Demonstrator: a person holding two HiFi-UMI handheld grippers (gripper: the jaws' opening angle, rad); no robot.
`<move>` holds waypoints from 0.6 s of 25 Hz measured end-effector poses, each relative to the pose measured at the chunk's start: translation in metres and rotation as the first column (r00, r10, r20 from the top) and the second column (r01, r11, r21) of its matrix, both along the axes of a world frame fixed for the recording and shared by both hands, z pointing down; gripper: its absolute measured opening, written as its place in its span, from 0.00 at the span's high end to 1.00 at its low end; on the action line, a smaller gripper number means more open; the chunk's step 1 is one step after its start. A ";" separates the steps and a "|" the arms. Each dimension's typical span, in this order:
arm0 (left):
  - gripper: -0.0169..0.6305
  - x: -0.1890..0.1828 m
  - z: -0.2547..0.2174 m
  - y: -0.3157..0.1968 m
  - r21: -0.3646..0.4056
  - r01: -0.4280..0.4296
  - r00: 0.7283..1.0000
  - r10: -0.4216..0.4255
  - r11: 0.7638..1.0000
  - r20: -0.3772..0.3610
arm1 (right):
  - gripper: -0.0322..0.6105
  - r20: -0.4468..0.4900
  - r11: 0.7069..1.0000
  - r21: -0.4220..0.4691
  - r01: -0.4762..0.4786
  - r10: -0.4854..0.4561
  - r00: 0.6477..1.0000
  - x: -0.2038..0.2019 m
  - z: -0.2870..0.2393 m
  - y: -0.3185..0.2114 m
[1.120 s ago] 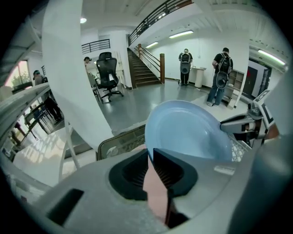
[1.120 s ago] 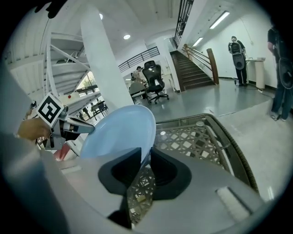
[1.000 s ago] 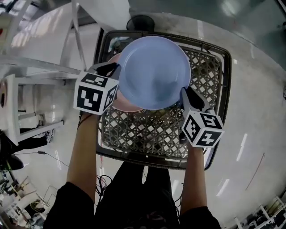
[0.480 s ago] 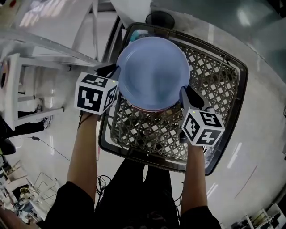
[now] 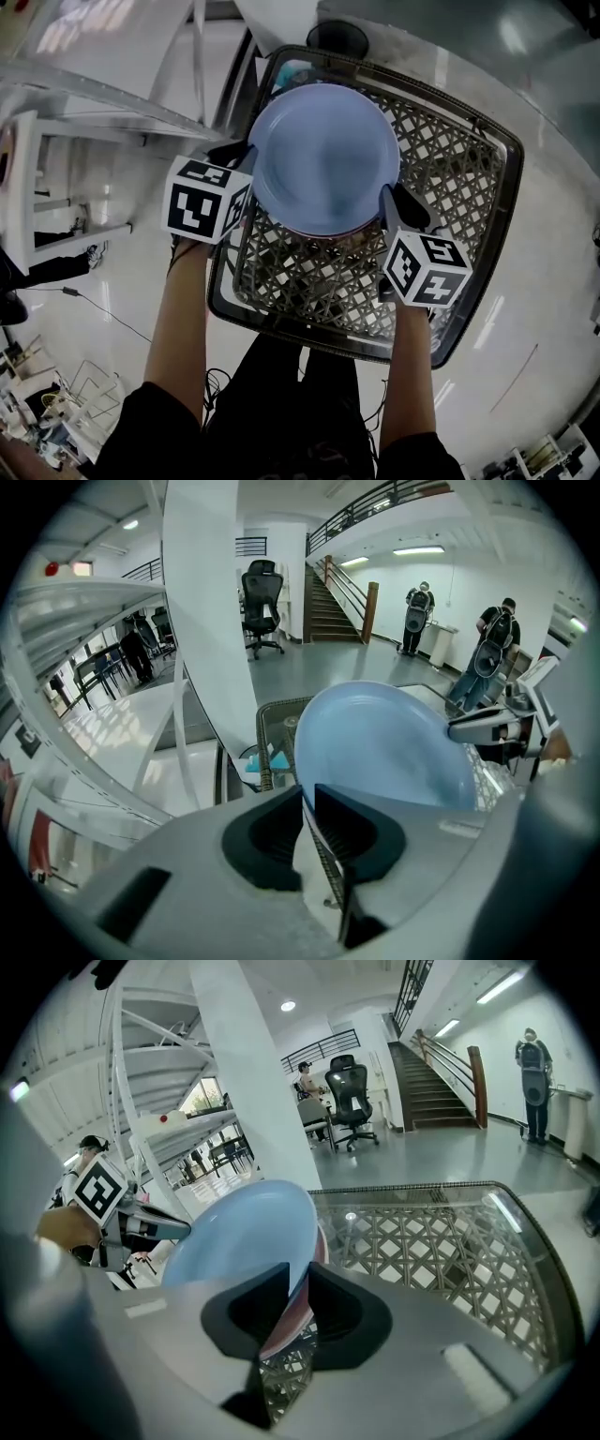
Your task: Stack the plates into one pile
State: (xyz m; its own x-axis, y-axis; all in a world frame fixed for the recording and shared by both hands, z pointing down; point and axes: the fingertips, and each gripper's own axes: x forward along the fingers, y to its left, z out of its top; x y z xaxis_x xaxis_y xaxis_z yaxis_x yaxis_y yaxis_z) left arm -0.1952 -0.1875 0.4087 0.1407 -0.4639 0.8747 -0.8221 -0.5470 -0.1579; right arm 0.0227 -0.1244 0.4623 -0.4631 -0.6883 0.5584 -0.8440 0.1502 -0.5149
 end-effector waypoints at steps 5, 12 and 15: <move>0.91 -0.001 0.012 0.004 -0.022 -0.004 1.000 0.004 1.000 -0.002 | 0.84 -0.004 1.000 -0.019 -0.008 0.008 1.000 0.001 0.007 0.003; 0.90 0.000 0.023 0.005 -0.039 -0.010 1.000 0.011 0.999 0.009 | 0.84 -0.013 0.999 -0.032 -0.008 0.007 1.000 0.003 0.015 0.002; 0.92 -0.002 0.026 0.005 -0.036 -0.006 1.000 0.007 0.999 0.020 | 0.84 -0.005 1.000 -0.023 -0.019 0.019 1.000 0.006 0.016 0.001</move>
